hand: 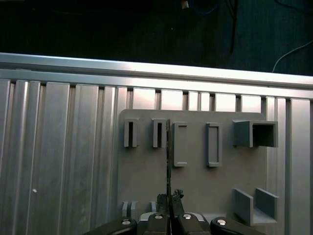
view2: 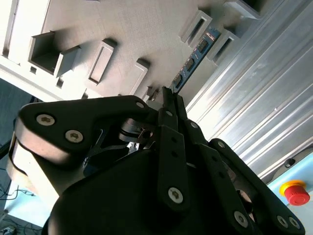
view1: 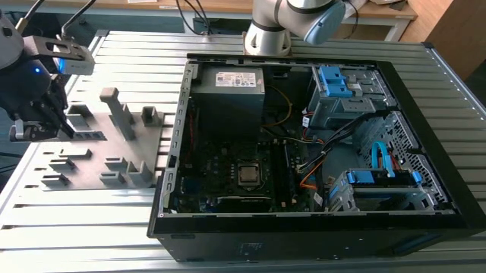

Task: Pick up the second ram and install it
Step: 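Pick up the second ram and move it above second insertion slot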

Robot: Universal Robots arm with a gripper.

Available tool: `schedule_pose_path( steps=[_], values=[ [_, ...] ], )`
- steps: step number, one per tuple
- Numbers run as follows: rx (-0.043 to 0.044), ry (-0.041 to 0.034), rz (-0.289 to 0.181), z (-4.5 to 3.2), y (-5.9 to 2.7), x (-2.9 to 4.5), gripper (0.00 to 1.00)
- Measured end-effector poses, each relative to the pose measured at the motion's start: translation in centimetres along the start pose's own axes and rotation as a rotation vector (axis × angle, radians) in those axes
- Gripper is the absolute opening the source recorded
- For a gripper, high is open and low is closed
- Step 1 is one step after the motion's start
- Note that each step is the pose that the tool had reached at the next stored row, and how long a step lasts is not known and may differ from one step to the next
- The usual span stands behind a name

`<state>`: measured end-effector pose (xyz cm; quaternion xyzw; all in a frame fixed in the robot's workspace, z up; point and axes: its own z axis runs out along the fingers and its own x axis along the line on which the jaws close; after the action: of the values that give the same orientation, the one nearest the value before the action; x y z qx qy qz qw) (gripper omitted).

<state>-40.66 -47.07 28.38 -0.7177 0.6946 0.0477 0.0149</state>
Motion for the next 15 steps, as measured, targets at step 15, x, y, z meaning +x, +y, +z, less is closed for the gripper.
schedule_pose_path(
  steps=[15],
  values=[
    [-0.0001,0.0,0.0,-1.94,0.09,-0.17,0.14]
  ],
)
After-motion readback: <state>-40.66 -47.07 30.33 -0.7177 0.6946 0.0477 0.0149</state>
